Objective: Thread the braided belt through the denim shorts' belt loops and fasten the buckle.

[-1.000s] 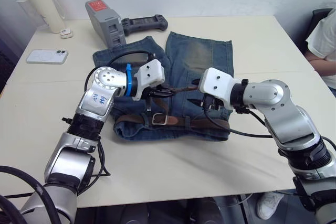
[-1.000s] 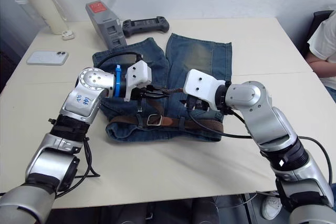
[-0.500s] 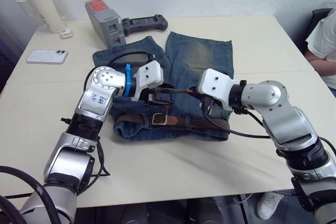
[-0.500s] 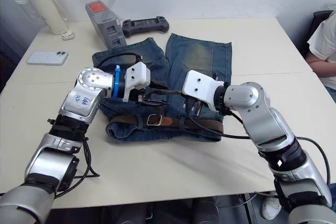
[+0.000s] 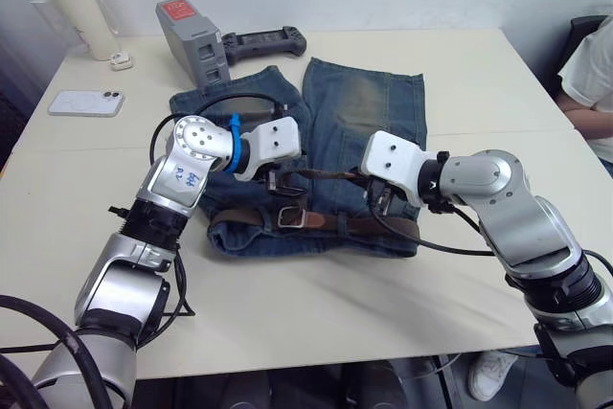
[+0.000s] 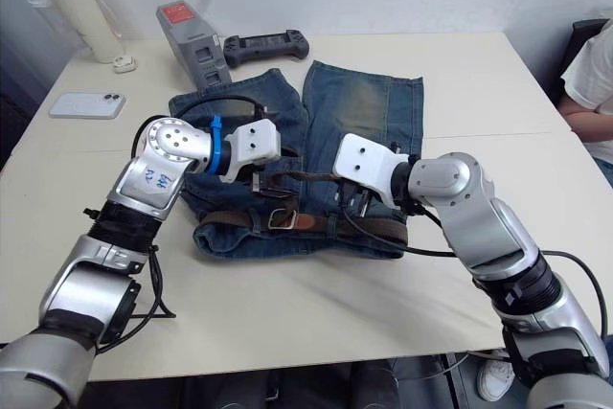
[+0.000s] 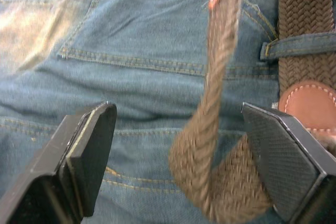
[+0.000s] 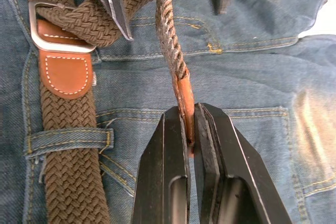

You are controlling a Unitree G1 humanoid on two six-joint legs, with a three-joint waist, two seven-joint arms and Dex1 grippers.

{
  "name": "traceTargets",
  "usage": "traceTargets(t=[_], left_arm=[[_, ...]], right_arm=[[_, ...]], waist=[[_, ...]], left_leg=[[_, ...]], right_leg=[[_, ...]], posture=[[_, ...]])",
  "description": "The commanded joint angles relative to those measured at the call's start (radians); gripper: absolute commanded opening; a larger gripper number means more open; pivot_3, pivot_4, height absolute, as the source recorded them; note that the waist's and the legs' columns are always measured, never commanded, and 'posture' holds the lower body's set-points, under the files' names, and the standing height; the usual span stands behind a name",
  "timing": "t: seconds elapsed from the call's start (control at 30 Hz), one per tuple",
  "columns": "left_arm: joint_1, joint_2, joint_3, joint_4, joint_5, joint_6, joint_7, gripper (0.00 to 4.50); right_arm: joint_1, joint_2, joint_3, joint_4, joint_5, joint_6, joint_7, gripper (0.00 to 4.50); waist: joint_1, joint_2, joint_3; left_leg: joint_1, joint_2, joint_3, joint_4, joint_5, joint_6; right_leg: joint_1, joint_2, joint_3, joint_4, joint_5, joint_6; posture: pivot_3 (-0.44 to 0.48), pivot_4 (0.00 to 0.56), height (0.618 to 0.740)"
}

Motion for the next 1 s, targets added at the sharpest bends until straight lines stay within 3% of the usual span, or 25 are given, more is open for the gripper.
traceTargets(t=[0.03, 0.13, 0.23, 0.33, 0.73, 0.83, 0.93, 1.0], left_arm=[[-0.033, 0.007, -0.004, -0.019, 0.016, -0.017, -0.003, 4.19], [-0.04, 0.014, -0.003, -0.008, 0.025, -0.025, -0.005, 4.19], [-0.042, 0.017, 0.002, -0.007, 0.023, -0.019, -0.018, 3.32], [-0.038, 0.023, -0.005, -0.013, 0.034, -0.015, -0.03, 2.15], [-0.033, 0.021, -0.003, -0.023, 0.026, 0.008, -0.045, 2.15], [-0.034, 0.017, -0.002, -0.025, 0.023, 0.012, -0.043, 1.42], [-0.034, 0.022, -0.005, -0.023, 0.029, 0.004, -0.044, 0.28], [-0.033, 0.025, -0.005, -0.023, 0.032, 0.0, -0.046, 0.09]], right_arm=[[-0.017, -0.009, -0.003, -0.046, 0.001, 0.01, 0.002, 0.0], [-0.015, -0.015, -0.004, -0.047, -0.001, 0.016, 0.002, 0.0], [-0.016, -0.015, -0.006, -0.046, -0.002, 0.021, 0.0, 0.0], [-0.017, -0.017, -0.007, -0.045, -0.001, 0.023, 0.001, 0.0], [-0.024, -0.013, -0.01, -0.045, 0.0, 0.028, -0.001, 0.0], [-0.024, -0.011, -0.01, -0.047, 0.0, 0.029, -0.003, 0.0], [-0.022, -0.008, -0.014, -0.046, 0.002, 0.029, -0.009, 0.0], [-0.02, -0.013, -0.014, -0.048, 0.003, 0.028, -0.009, 0.0]], waist=[[-0.001, 0.0, 0.0], [-0.004, 0.0, 0.0], [-0.003, 0.0, 0.0], [-0.002, 0.0, 0.0], [-0.002, 0.0, 0.0], [-0.002, 0.0, 0.0], [-0.002, 0.0, 0.0], [-0.002, 0.0, 0.0]], left_leg=[[0.0, 0.0, 0.0, 0.0, 0.0, 0.0], [0.0, 0.0, 0.0, 0.0, 0.0, 0.0], [0.0, 0.0, 0.0, -0.001, 0.0, 0.0], [0.0, 0.0, 0.0, 0.0, 0.0, 0.0], [0.0, 0.0, 0.0, 0.0, 0.0, 0.0], [0.0, 0.0, 0.0, 0.0, 0.0, 0.0], [0.0, 0.0, 0.0, 0.0, 0.0, 0.0], [0.0, 0.0, 0.0, 0.0, 0.0, 0.0]], right_leg=[[0.0, 0.0, 0.0, 0.0, 0.0, 0.0], [0.0, 0.0, 0.0, 0.0, 0.0, 0.0], [-0.001, 0.0, 0.0, 0.0, 0.0, 0.0], [-0.001, 0.0, 0.0, 0.0, 0.0, 0.0], [-0.001, 0.0, 0.0, 0.0, 0.0, 0.0], [-0.001, 0.0, 0.0, 0.0, 0.0, 0.0], [-0.001, 0.0, 0.0, 0.0, 0.0, 0.0], [-0.001, 0.0, 0.0, 0.0, 0.0, 0.0]], posture=[[0.0, 0.15, 0.664], [0.0, 0.15, 0.664], [0.0, 0.15, 0.664], [0.0, 0.15, 0.664], [0.0, 0.15, 0.664], [0.0, 0.15, 0.664], [0.0, 0.15, 0.664], [0.0, 0.15, 0.664]])
